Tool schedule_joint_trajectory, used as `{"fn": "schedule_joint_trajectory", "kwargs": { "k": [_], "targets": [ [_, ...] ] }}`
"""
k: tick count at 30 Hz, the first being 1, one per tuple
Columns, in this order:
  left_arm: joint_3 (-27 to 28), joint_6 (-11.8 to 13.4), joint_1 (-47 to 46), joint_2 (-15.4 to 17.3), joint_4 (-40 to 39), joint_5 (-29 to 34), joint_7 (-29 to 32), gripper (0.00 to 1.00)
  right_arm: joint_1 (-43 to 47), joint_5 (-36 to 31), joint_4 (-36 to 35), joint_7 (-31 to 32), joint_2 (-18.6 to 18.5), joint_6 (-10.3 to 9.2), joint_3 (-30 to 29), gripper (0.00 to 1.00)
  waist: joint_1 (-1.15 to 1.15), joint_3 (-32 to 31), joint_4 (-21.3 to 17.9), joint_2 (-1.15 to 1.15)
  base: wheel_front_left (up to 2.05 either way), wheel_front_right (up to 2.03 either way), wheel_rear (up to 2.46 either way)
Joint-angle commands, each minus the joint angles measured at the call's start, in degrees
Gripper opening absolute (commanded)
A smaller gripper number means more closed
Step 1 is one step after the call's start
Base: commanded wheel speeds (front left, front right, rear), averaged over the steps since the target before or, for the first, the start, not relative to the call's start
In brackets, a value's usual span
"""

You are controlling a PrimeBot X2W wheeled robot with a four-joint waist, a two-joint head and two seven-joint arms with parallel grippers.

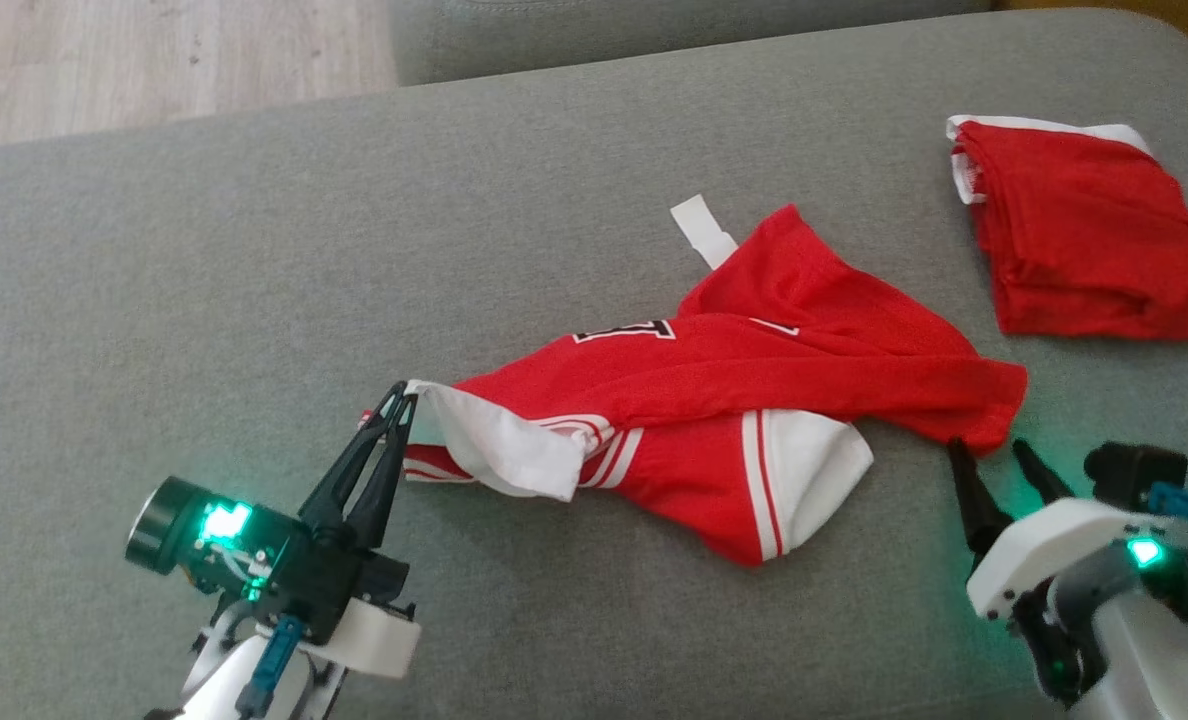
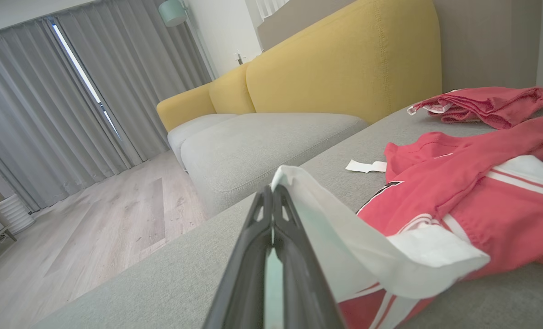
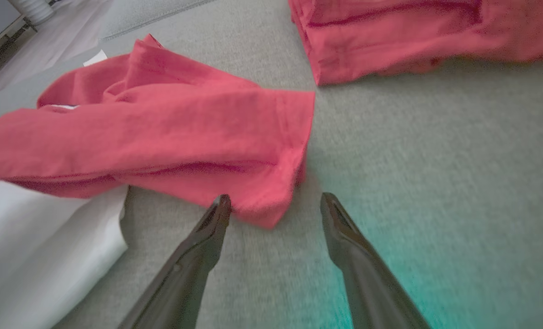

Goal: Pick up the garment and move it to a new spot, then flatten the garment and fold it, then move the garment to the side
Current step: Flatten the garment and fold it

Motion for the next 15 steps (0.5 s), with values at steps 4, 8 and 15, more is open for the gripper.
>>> {"fn": "schedule_joint_trajectory", "kwargs": {
  "k": [4,8,15],
  "targets": [
    [2.4,0.1,-1.2,1.0,-0.9,0.2,-0.2,0.00,2.7,0.2,-7.2,1.7,1.6,-0.04,-1.5,1.00,0.00,-0.5,-0.7,0.00,0.00,0.00,0.00],
    [2.4,0.0,-0.9,1.0,-0.6,0.2,-0.2,0.00,4.0,0.9,-11.0,3.3,2.7,-0.04,-3.1,1.00,0.00,-0.6,-0.7,0.00,0.00,0.00,0.00],
    [2.7,-0.1,-1.2,1.2,-0.4,0.5,-0.2,0.00,4.2,1.8,-14.1,5.9,3.1,-0.04,-5.7,1.00,0.00,-0.1,-0.2,0.00,0.00,0.00,0.00]
  ]
}}
